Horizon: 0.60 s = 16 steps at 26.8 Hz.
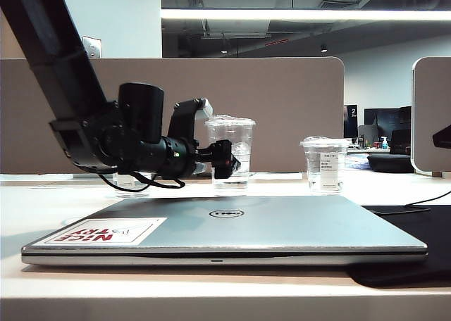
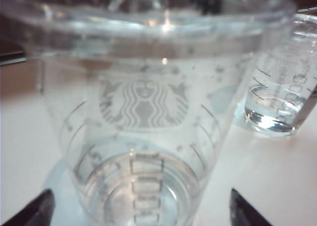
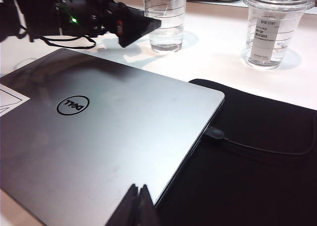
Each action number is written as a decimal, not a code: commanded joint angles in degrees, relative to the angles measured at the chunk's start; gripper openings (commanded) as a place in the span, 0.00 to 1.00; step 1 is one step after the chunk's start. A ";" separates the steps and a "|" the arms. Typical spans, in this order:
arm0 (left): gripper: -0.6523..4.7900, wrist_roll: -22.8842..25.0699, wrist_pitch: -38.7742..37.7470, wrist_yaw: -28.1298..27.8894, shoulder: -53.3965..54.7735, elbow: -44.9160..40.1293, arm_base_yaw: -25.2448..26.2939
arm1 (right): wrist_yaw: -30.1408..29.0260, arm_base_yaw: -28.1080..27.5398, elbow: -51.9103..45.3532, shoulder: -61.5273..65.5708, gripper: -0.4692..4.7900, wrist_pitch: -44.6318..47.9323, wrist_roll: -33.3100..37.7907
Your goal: Pick up the coffee cup on the middle and place it on the left side of the laptop.
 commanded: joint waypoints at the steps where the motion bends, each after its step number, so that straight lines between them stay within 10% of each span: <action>1: 1.00 -0.17 0.77 0.20 1.60 2.38 0.00 | -0.04 0.04 -0.22 0.02 0.08 1.01 -0.07; 16: 1.00 -0.09 -1.14 0.24 7.10 12.15 0.07 | -0.04 0.04 -0.22 0.02 0.08 1.01 -0.07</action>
